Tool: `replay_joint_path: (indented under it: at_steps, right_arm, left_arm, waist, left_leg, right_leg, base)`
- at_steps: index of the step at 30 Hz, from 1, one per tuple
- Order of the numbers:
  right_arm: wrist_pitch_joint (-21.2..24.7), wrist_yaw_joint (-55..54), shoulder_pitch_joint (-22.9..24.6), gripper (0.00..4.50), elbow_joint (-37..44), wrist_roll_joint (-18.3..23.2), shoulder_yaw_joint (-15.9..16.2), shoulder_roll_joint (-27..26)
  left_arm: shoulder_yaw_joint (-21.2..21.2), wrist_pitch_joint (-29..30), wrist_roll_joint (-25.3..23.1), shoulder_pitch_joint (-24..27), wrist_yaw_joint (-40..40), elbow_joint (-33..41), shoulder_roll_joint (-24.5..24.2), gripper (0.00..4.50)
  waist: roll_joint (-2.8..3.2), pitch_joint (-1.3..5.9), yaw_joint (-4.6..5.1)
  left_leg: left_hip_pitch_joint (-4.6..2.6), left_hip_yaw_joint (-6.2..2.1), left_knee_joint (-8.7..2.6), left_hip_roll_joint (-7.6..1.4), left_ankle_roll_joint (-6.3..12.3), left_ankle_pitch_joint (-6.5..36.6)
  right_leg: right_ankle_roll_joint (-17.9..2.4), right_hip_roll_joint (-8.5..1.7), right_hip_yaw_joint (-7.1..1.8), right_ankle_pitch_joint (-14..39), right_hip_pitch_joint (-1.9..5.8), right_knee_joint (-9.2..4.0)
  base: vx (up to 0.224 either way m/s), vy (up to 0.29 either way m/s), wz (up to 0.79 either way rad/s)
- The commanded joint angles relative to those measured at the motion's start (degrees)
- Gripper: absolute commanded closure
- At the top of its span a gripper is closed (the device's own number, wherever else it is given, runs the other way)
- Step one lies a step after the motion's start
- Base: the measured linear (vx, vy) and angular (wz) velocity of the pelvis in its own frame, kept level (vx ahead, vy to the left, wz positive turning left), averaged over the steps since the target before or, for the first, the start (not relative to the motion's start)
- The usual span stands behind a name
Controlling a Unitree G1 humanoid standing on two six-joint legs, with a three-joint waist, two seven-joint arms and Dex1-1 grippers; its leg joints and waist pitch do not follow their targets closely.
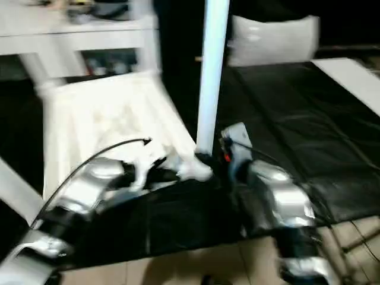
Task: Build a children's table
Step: Rotate leg to tighten
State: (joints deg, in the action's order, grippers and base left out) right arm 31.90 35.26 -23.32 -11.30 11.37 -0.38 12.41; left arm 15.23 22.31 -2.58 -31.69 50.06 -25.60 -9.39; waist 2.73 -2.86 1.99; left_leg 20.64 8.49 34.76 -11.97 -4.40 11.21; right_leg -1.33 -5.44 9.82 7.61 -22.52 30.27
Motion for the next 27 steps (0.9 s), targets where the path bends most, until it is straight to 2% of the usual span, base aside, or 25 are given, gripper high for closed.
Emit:
replay_joint_path:
  at_steps: [1,3,4,6,7,8,10,11,13,17,18,19,22,23,25,27]
  right_arm:
    - [-0.49,-1.42,-0.85,2.51,-1.66,0.16,2.74,-3.18]
    - [-2.82,-2.10,-0.90,1.96,-1.94,-0.66,2.62,-3.94]
    - [-3.25,-2.21,-0.86,1.83,-1.93,-0.84,2.62,-4.04]
    - [-4.87,-1.14,-0.12,1.77,-1.27,-1.07,2.93,-3.58]
    - [-5.54,-0.45,0.20,1.62,-1.07,-1.19,3.24,-3.14]
    - [-5.94,1.39,0.74,1.47,-0.82,0.60,2.02,-2.48]
    - [-6.68,2.65,0.87,1.37,-1.30,1.82,0.78,-1.58]
    - [-6.81,3.90,0.95,1.30,-1.40,2.22,0.53,-0.67]
    - [-6.80,7.17,1.05,1.03,-1.54,2.80,0.36,1.78]
    - [-8.60,16.34,1.39,0.75,-1.41,4.18,0.19,7.36]
    - [-8.81,17.39,1.40,0.52,-1.43,4.29,0.19,8.05]
    - [-9.24,19.41,1.37,0.47,-1.52,4.59,0.12,9.31]
    - [-8.45,26.81,1.61,0.44,-0.72,7.26,0.65,13.44]
    - [-8.68,28.61,1.69,0.12,-0.46,7.48,1.19,14.52]
    - [-9.33,30.72,1.65,0.02,-0.54,6.97,2.34,16.08]
    - [-10.27,33.60,1.67,0.01,-0.61,6.20,3.81,17.50]
  left_arm:
    - [0.17,-0.53,1.17,-2.62,-1.49,4.24,2.91,4.50]
    - [0.30,-0.29,0.81,-2.67,-2.64,4.68,3.31,4.50]
    - [0.36,-0.32,0.73,-2.65,-2.70,4.82,3.32,4.50]
    - [0.08,-1.26,0.27,-2.40,-2.86,5.21,2.68,4.50]
    - [-0.06,-1.67,0.27,-2.33,-2.84,5.25,2.36,4.50]
    - [0.05,-2.52,0.29,-2.20,-2.12,5.08,1.03,4.50]
    - [0.34,-2.77,0.59,-1.97,-1.00,4.94,-0.15,4.50]
    - [0.41,-3.43,0.69,-1.82,-0.33,4.83,-0.74,4.50]
    - [0.17,-3.74,0.97,-1.44,0.69,4.89,-1.89,4.50]
    - [-0.51,-4.54,2.31,-0.13,3.70,5.35,-3.70,4.50]
    - [-0.47,-4.86,2.46,0.03,4.40,5.38,-3.99,4.50]
    - [-0.45,-5.38,2.75,0.28,5.59,5.37,-4.53,4.50]
    - [0.76,-8.72,3.66,0.97,10.43,5.00,-7.29,4.50]
    - [1.26,-10.74,3.95,1.24,12.38,4.98,-8.09,4.50]
    - [1.90,-11.89,4.82,1.71,15.72,5.33,-9.32,4.50]
    - [2.82,-13.42,4.80,1.85,18.31,5.13,-10.65,4.50]
  waist:
    - [-0.05,3.60,0.04]
    - [-0.27,3.69,0.21]
    - [-0.37,3.88,0.19]
    - [-0.08,4.18,-0.03]
    - [-0.19,4.28,-0.10]
    - [-0.36,4.48,-0.40]
    - [-0.45,4.60,-0.69]
    - [-0.45,4.54,-1.20]
    - [-0.10,4.72,-1.94]
    - [-0.18,4.59,-3.26]
    - [-0.18,4.56,-3.41]
    - [-0.48,4.47,-3.52]
    - [-0.42,4.36,-4.26]
    - [-0.36,4.32,-4.48]
    - [-0.45,4.27,-4.79]
    - [-0.23,4.24,-5.32]
  left_leg:
    - [-0.55,-0.51,-4.02,-0.49,2.92,21.29]
    - [-0.52,-0.40,-4.00,-0.30,3.21,20.38]
    - [-0.01,-0.36,-4.14,-0.31,3.69,17.94]
    - [0.37,-0.40,-4.27,-0.65,4.22,15.06]
    - [0.47,-0.34,-4.21,-0.70,4.39,13.96]
    - [0.75,-0.29,-4.10,-0.73,5.21,11.31]
    - [0.94,-0.16,-3.95,-0.60,5.89,10.15]
    - [1.04,-0.05,-3.81,-0.54,6.37,9.32]
    - [0.87,0.10,-3.71,-0.61,6.60,7.70]
    - [0.63,0.30,-3.79,-1.05,7.02,7.04]
    - [0.58,0.28,-3.81,-1.07,7.02,7.28]
    - [0.56,0.38,-3.86,-1.08,6.93,7.75]
    - [0.16,0.56,-3.93,-0.99,6.72,9.53]
    - [0.05,0.59,-3.97,-1.13,6.50,9.82]
    - [0.04,0.59,-4.02,-1.13,6.10,10.36]
    - [-0.32,0.76,-3.96,-1.20,5.51,10.55]
  right_leg:
    - [-1.10,-3.15,-1.04,31.31,3.06,-5.40]
    - [-2.09,-3.23,-1.25,30.03,3.08,-5.23]
    - [-3.23,-3.37,-1.71,27.82,3.45,-4.65]
    - [-4.77,-3.37,-2.24,23.75,3.62,-3.93]
    - [-5.37,-3.43,-2.43,22.36,3.66,-3.67]
    - [-7.07,-3.36,-2.84,19.13,3.76,-2.93]
    - [-7.49,-3.36,-3.05,18.33,3.85,-2.60]
    - [-7.49,-3.33,-3.18,18.61,3.77,-2.54]
    - [-8.04,-3.31,-3.39,17.38,3.70,-2.20]
    - [-9.14,-3.14,-3.60,15.54,3.56,-1.78]
    - [-9.09,-3.13,-3.57,15.88,3.58,-1.88]
    - [-8.94,-3.08,-3.67,16.44,3.55,-1.91]
    - [-8.07,-3.07,-3.77,19.77,3.33,-2.25]
    - [-7.96,-3.06,-3.86,20.22,3.19,-2.25]
    - [-7.67,-3.02,-3.82,21.11,3.11,-2.27]
    - [-7.61,-3.12,-3.92,22.25,2.84,-2.44]
  base:
    - [0.000,0.000,0.00]
    - [0.000,0.000,0.00]
    - [0.000,0.000,0.00]
    - [0.000,0.000,0.00]
    - [0.000,0.000,0.00]
    - [0.000,0.000,0.00]
    - [0.000,0.000,0.00]
    - [0.000,0.000,0.00]
    - [0.000,0.000,0.00]
    - [0.000,0.000,0.00]
    - [0.000,0.000,0.00]
    - [0.000,0.000,0.00]
    - [0.000,0.000,0.00]
    - [0.000,0.000,0.00]
    - [0.000,0.000,0.00]
    - [0.000,0.000,0.00]
